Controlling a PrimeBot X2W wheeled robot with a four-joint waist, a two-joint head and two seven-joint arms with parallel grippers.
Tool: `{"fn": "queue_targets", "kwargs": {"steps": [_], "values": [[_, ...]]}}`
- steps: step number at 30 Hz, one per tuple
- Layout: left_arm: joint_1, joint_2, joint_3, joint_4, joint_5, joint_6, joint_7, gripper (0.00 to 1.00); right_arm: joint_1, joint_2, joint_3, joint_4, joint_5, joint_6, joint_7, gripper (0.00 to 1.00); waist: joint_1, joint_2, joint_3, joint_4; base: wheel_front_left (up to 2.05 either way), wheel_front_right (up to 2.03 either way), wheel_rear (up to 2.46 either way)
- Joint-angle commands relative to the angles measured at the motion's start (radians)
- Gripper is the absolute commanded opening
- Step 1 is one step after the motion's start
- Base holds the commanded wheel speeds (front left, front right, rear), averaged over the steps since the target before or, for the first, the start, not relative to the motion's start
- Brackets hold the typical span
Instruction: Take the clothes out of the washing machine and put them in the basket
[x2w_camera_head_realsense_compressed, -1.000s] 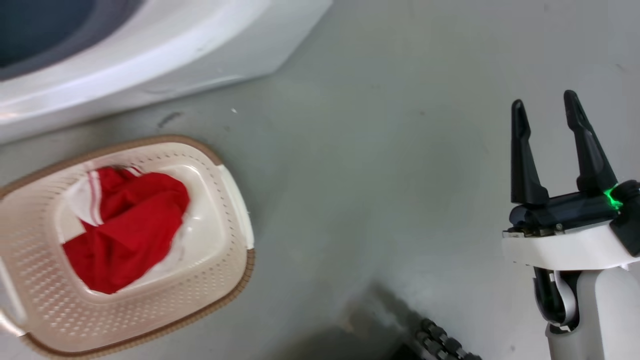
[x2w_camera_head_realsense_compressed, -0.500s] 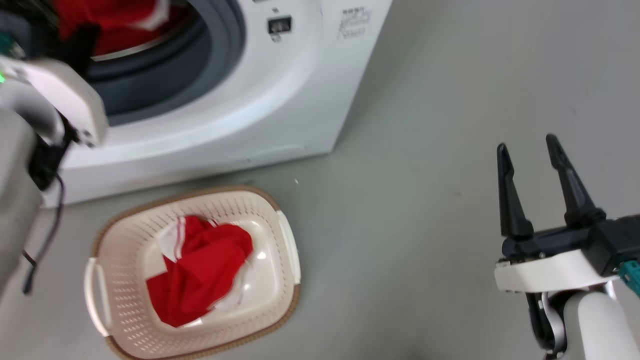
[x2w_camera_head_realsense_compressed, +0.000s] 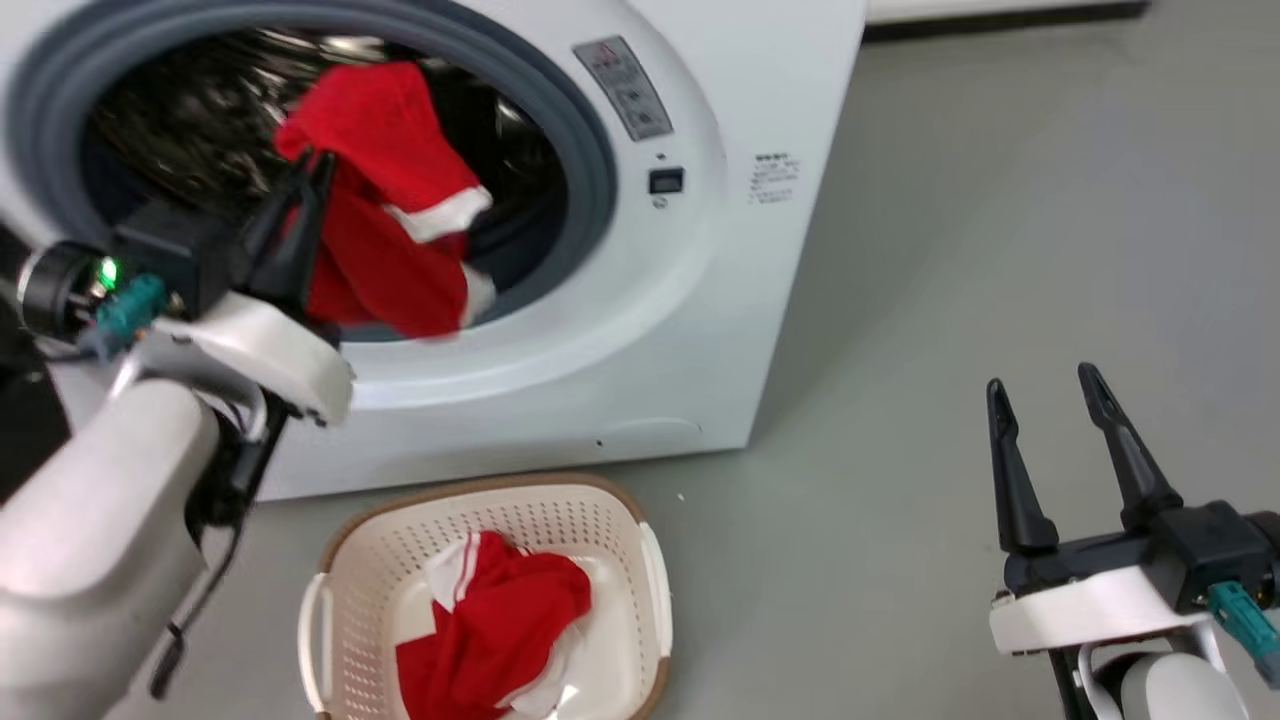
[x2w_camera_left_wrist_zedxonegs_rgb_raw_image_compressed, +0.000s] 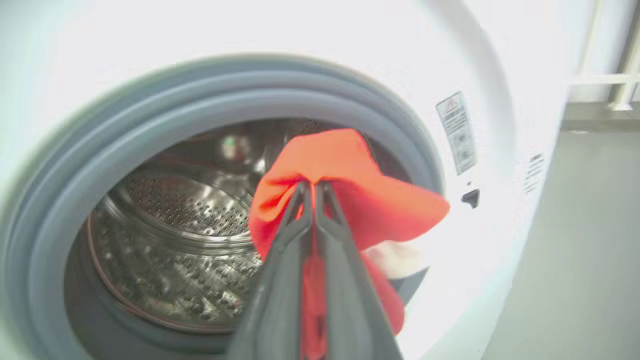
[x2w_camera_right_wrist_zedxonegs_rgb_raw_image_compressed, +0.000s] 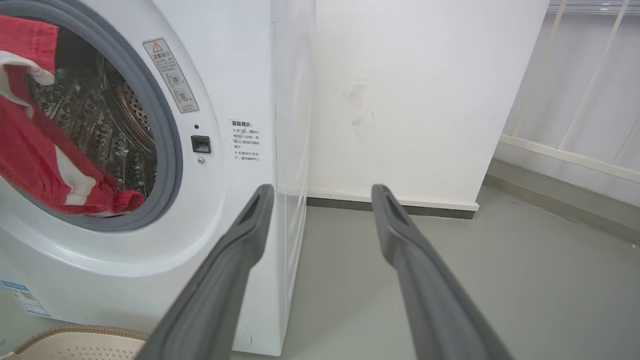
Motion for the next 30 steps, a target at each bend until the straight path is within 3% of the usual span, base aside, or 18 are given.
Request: {"fn": "queue_targets", "kwargs": {"steps": [1,8,15,22,30], "values": [[0.042,0.007,0.013,-0.059,0.009,0.027,-0.006,0.00,0.020,0.001,-0.003,0.004,-0.009,-0.001,-0.002,1.00,0.0003,0.0000,-0.044,0.035,0.00,0.00,0.00],[0.168,0.030,0.026,-0.281,0.040,0.125,-0.005,0.00,0.040,0.001,-0.019,0.003,-0.012,-0.001,-0.002,1.00,0.0003,0.0000,-0.072,0.066,0.00,0.00,0.00],[0.272,0.036,-0.013,-0.352,0.017,0.157,0.024,0.00,0.035,0.001,-0.018,-0.006,-0.018,-0.001,-0.002,1.00,0.0003,0.0000,-0.046,0.077,0.00,0.00,0.00],[0.313,0.005,-0.078,-0.240,0.008,0.112,0.051,0.00,0.002,0.001,-0.020,-0.018,-0.023,-0.001,-0.002,1.00,0.0003,0.0000,0.034,0.068,0.00,0.00,0.00],[0.260,-0.080,-0.178,0.062,0.056,0.020,0.072,0.00,-0.034,0.001,-0.026,-0.027,-0.035,-0.001,-0.002,1.00,0.0003,0.0000,0.152,0.047,0.00,0.00,0.00]]}}
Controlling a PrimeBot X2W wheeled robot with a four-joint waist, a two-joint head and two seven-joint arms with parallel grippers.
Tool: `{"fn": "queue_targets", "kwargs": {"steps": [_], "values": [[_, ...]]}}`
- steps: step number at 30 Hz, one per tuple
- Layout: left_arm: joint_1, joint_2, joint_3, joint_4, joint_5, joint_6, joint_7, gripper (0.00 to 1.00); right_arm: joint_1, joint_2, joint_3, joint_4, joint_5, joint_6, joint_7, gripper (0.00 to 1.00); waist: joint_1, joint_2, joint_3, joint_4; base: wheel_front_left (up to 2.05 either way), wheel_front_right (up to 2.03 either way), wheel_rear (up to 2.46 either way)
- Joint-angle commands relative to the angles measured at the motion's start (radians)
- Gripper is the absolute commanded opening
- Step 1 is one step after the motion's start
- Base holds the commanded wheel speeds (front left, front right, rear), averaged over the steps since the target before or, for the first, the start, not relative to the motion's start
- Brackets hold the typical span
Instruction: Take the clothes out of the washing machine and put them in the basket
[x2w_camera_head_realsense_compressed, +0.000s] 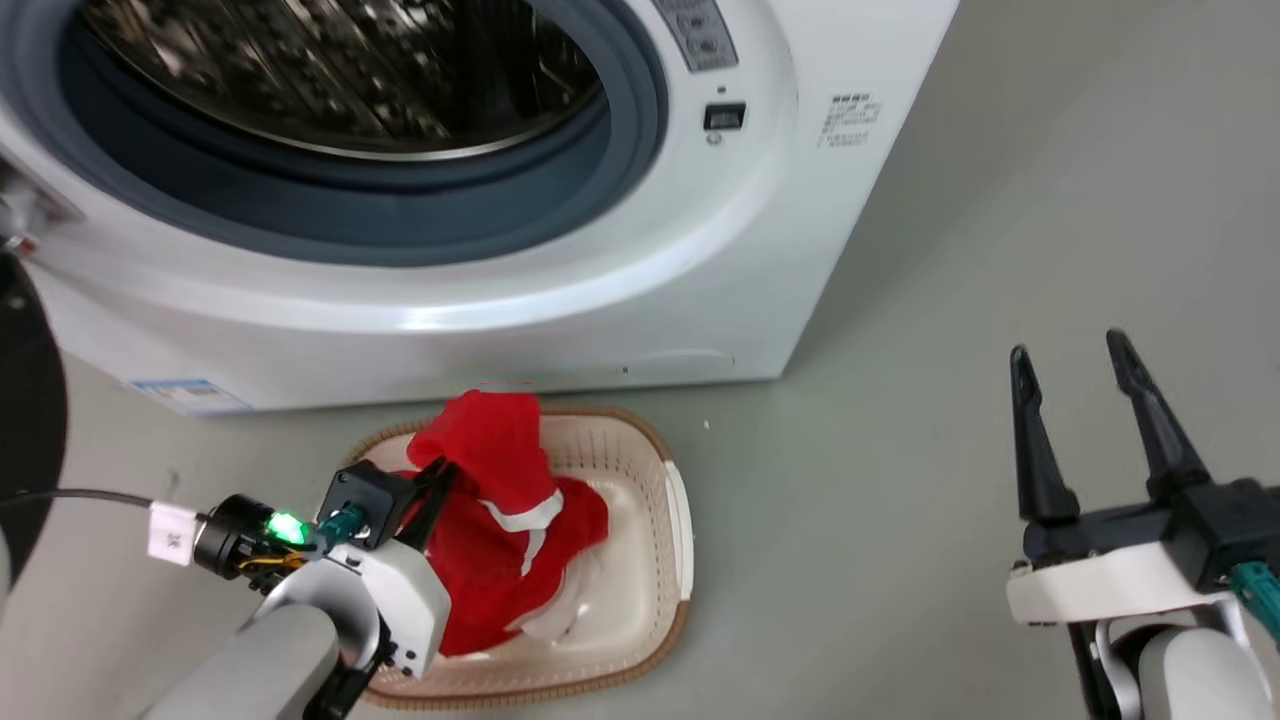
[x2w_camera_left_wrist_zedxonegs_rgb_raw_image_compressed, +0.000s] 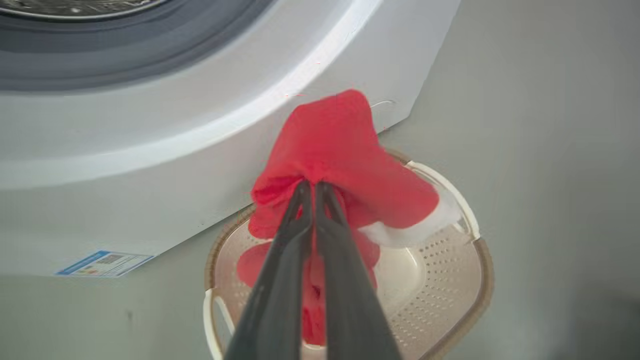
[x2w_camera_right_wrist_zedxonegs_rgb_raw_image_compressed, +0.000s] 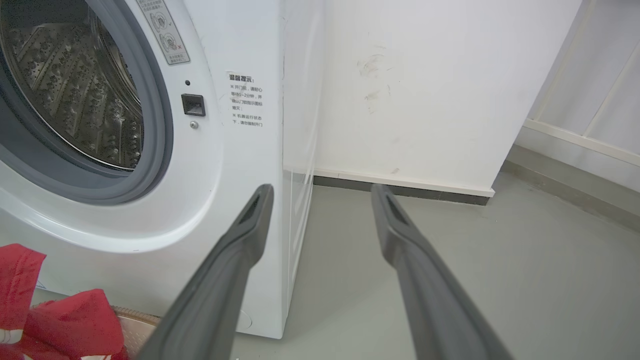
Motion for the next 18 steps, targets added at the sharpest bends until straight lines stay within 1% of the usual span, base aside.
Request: {"fn": "queue_targets", "kwargs": {"steps": [1,3,8,12,14,18], "values": [[-0.025,-0.013,0.001,0.044,0.003,-0.013,-0.011,0.00,-0.021,0.001,-0.002,-0.007,-0.001,-0.001,-0.002,1.00,-0.0001,0.0000,0.057,-0.016,0.00,0.00,0.00],[-0.052,-0.041,-0.013,0.143,0.017,-0.036,-0.023,0.00,-0.032,0.001,-0.004,-0.013,-0.004,-0.001,-0.002,1.00,-0.0001,0.0000,0.092,-0.024,0.00,0.00,0.00],[-0.116,-0.112,-0.024,0.354,0.014,-0.086,-0.030,0.00,-0.059,0.001,-0.007,-0.031,-0.008,-0.001,-0.002,1.00,-0.0001,0.0000,0.186,-0.042,0.00,0.00,0.00],[-0.175,-0.164,-0.033,0.485,0.018,-0.127,-0.039,0.00,-0.082,0.001,-0.010,-0.043,-0.007,-0.001,-0.002,1.00,-0.0001,0.0000,0.259,-0.056,0.00,0.00,0.00],[-0.201,-0.181,-0.032,0.544,0.018,-0.145,-0.044,0.00,-0.092,0.001,-0.011,-0.051,-0.008,-0.001,-0.002,1.00,-0.0001,0.0000,0.294,-0.063,0.00,0.00,0.00],[-0.253,-0.214,-0.026,0.640,0.015,-0.167,-0.056,0.00,-0.106,0.001,-0.011,-0.067,-0.003,-0.001,-0.002,1.00,-0.0001,0.0000,0.360,-0.078,0.00,0.00,0.00]]}}
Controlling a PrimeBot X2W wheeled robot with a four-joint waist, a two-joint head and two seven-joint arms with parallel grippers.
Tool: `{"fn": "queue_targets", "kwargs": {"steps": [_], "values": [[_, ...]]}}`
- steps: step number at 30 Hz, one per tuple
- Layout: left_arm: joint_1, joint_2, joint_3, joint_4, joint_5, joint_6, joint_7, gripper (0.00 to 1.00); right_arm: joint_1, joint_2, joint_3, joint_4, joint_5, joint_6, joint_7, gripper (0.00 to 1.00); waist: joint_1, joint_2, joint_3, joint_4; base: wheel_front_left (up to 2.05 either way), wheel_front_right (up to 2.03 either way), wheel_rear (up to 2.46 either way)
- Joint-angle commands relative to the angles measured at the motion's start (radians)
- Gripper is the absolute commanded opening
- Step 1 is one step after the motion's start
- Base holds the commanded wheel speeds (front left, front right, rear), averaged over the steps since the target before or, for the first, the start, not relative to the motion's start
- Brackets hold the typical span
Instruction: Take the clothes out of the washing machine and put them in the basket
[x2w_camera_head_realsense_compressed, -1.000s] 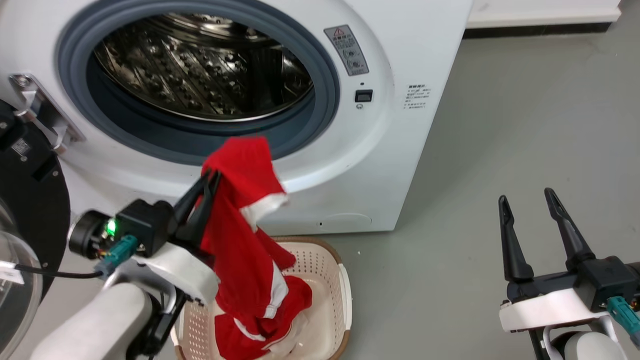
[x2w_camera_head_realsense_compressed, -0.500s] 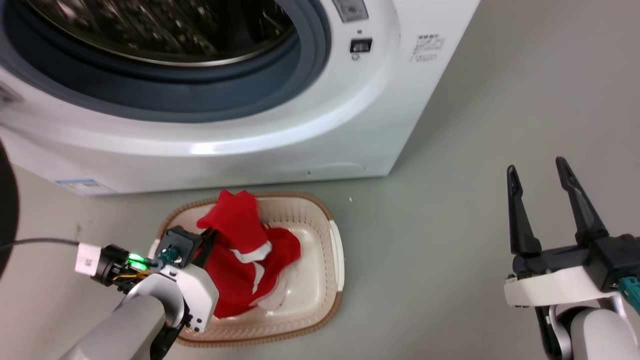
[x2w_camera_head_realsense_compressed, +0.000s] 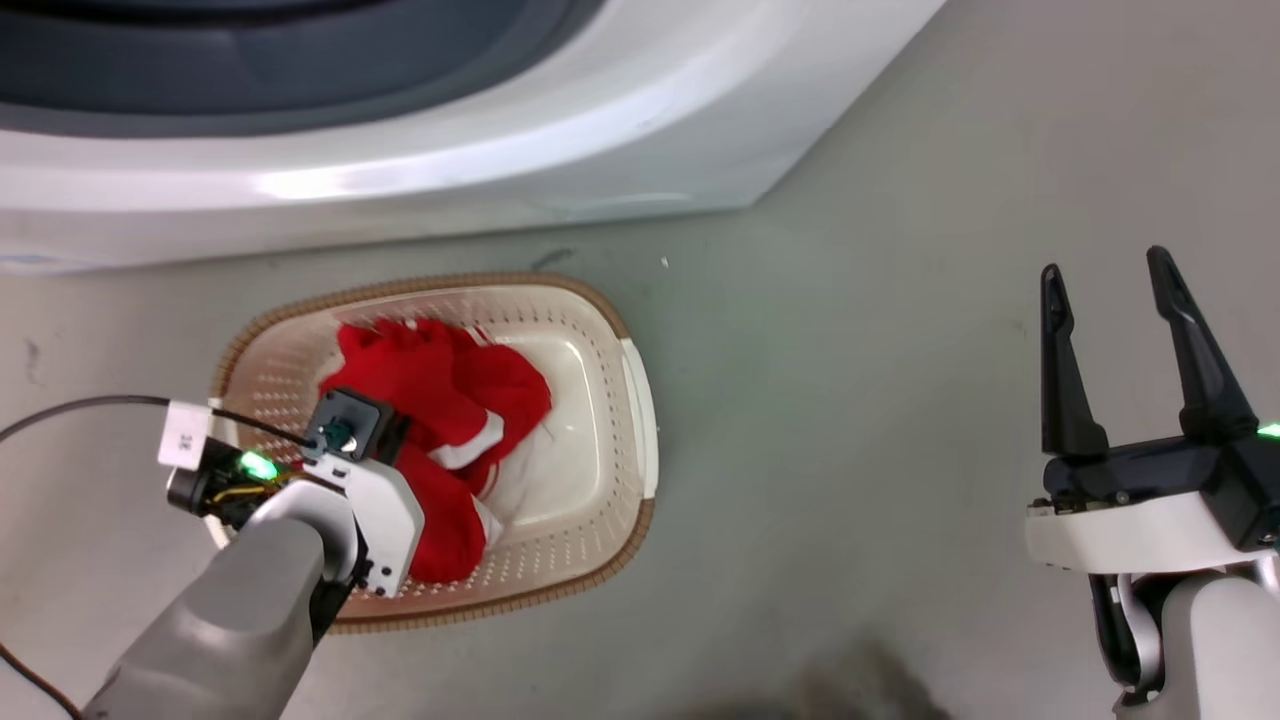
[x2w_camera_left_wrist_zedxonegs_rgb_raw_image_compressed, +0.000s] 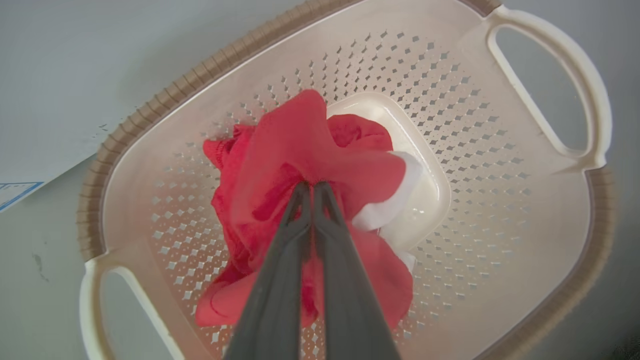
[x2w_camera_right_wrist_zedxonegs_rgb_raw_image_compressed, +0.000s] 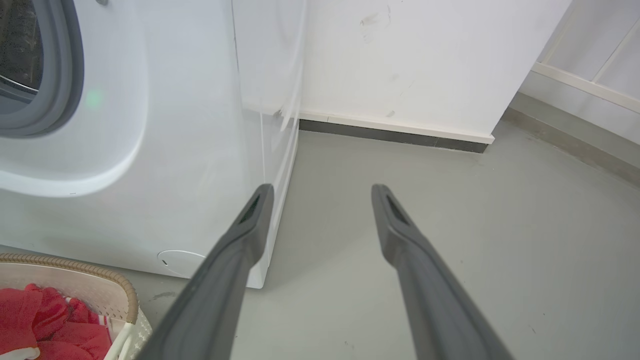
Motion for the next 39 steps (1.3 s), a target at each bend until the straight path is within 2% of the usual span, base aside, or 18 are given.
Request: {"fn": "queue_targets", "kwargs": {"steps": [1,6,11,12,13,14,15,21,25,30,34,39], "values": [[-0.022,-0.008,0.004,0.026,0.000,-0.005,-0.006,0.00,-0.023,0.001,-0.001,-0.009,0.002,-0.001,-0.002,1.00,-0.0002,-0.0001,0.059,-0.021,0.00,0.00,0.00],[-0.090,-0.034,0.042,0.140,-0.036,-0.022,-0.018,0.00,-0.048,0.001,-0.022,-0.030,0.017,-0.001,-0.002,1.00,-0.0002,-0.0001,0.137,-0.035,0.00,0.00,0.00],[-0.121,-0.043,0.051,0.185,-0.037,-0.025,-0.024,0.00,-0.062,0.001,-0.036,-0.032,0.028,-0.001,-0.002,1.00,-0.0002,-0.0001,0.161,-0.039,0.00,0.00,0.00],[-0.124,-0.045,0.053,0.192,-0.038,-0.027,-0.025,0.03,-0.066,0.001,-0.039,-0.033,0.030,-0.001,-0.002,1.00,-0.0002,-0.0001,0.164,-0.039,0.00,0.00,0.00],[-0.127,-0.046,0.055,0.197,-0.041,-0.029,-0.026,0.15,-0.067,0.001,-0.042,-0.034,0.033,-0.001,-0.002,1.00,-0.0002,-0.0001,0.165,-0.038,0.00,0.00,0.00],[-0.129,-0.048,0.056,0.201,-0.042,-0.028,-0.027,0.88,-0.065,0.001,-0.045,-0.033,0.034,-0.001,-0.002,1.00,-0.0002,-0.0001,0.164,-0.037,0.00,0.00,0.00],[-0.130,-0.052,0.058,0.205,-0.043,-0.028,-0.028,1.00,-0.065,0.001,-0.046,-0.029,0.032,-0.001,-0.002,1.00,-0.0002,-0.0001,0.161,-0.035,0.00,0.00,0.00],[-0.107,-0.067,0.076,0.174,-0.040,-0.032,-0.030,1.00,-0.076,0.001,-0.050,-0.012,0.023,-0.001,-0.002,1.00,-0.0002,-0.0001,0.107,-0.017,0.00,0.00,0.00],[-0.061,-0.050,0.146,0.039,-0.015,-0.012,-0.030,1.00,-0.059,0.001,-0.054,0.012,0.007,-0.001,-0.002,1.00,-0.0002,-0.0001,0.016,0.009,0.00,0.00,0.00],[0.029,-0.029,0.274,-0.115,0.032,0.032,-0.029,1.00,-0.030,0.001,-0.060,0.041,-0.009,-0.001,-0.002,1.00,-0.0002,-0.0001,-0.100,0.040,0.00,0.00,0.00],[0.116,-0.027,0.401,-0.260,0.092,0.051,-0.029,1.00,-0.004,0.001,-0.068,0.071,-0.032,-0.001,-0.002,1.00,-0.0002,-0.0001,-0.196,0.069,0.00,0.00,0.00],[0.258,-0.051,0.594,-0.475,0.181,0.047,-0.029,1.00,0.035,0.001,-0.075,0.096,-0.047,-0.001,-0.002,1.00,-0.0002,-0.0001,-0.312,0.096,0.00,0.00,0.00]]}}
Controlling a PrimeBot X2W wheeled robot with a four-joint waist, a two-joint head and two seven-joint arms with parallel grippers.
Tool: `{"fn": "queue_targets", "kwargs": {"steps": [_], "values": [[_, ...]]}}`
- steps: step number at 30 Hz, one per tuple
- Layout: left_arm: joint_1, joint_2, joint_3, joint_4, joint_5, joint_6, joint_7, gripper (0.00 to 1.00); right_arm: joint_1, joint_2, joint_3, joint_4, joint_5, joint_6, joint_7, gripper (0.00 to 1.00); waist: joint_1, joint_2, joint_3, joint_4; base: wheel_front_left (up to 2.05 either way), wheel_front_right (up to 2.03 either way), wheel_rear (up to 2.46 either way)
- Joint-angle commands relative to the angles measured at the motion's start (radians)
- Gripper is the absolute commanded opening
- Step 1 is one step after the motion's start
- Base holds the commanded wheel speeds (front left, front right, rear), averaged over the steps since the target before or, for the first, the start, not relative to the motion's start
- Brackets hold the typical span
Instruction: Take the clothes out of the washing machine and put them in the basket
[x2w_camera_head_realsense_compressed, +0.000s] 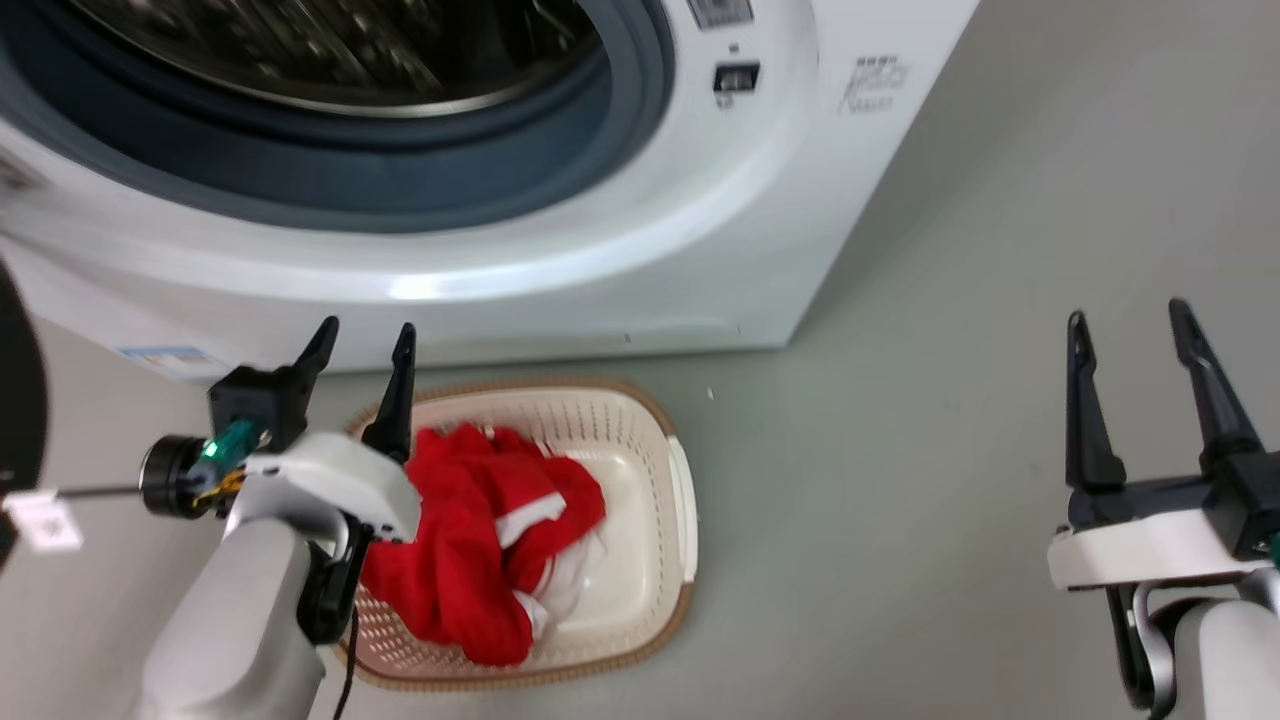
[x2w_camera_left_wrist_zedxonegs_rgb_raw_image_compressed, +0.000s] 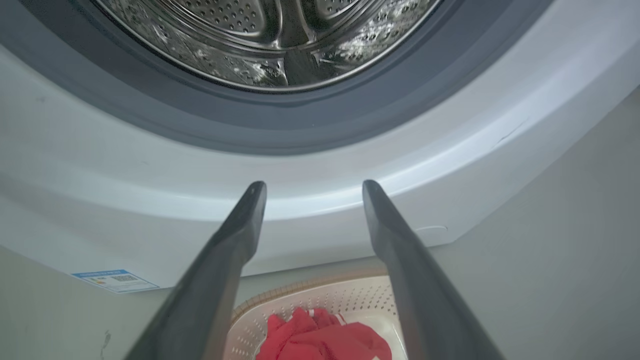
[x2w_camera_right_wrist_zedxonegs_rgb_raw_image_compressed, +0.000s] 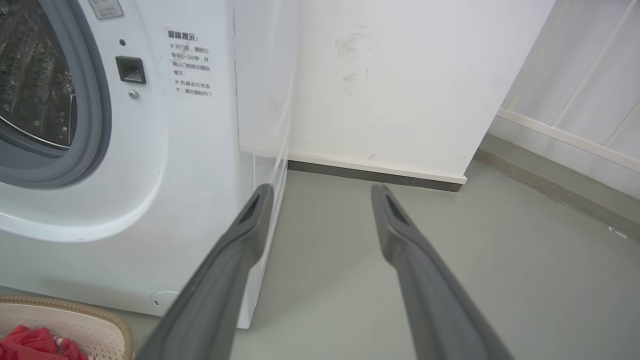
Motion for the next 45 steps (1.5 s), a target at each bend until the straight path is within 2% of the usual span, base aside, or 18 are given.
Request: {"fn": "queue_targets", "kwargs": {"steps": [1,2,4,9,16,29,45], "values": [[0.060,-0.011,0.053,-0.061,0.037,-0.005,-0.002,1.00,0.025,0.001,-0.002,0.008,-0.002,-0.001,-0.002,1.00,0.0001,0.0000,-0.112,0.042,0.00,0.00,0.00],[0.060,-0.011,0.053,-0.061,0.037,-0.005,-0.002,1.00,0.025,0.001,-0.002,0.008,-0.002,-0.001,-0.002,1.00,0.0001,0.0000,-0.112,0.042,0.00,0.00,0.00],[0.145,-0.043,0.144,-0.172,0.100,-0.014,-0.002,1.00,0.056,0.001,-0.003,0.013,-0.013,-0.001,-0.002,1.00,0.0001,0.0000,-0.172,0.059,0.00,0.00,0.00],[0.295,-0.111,0.264,-0.320,0.178,-0.036,-0.002,1.00,0.113,0.001,0.019,0.015,-0.018,-0.001,-0.002,1.00,0.0001,0.0000,-0.261,0.071,0.00,0.00,0.00],[0.478,-0.201,0.347,-0.484,0.304,-0.055,-0.002,1.00,0.183,0.001,0.033,0.015,-0.005,-0.001,-0.002,1.00,0.0001,0.0000,-0.353,0.074,0.00,0.00,0.00],[0.624,-0.275,0.393,-0.553,0.415,-0.068,-0.002,1.00,0.269,0.001,0.035,0.026,0.079,-0.001,-0.002,1.00,0.0001,0.0000,-0.415,0.043,0.00,0.00,0.00],[0.626,-0.288,0.403,-0.543,0.454,-0.079,-0.002,1.00,0.254,0.001,0.034,0.032,0.094,-0.001,-0.002,1.00,0.0001,0.0000,-0.418,0.017,0.00,0.00,0.00]]}}
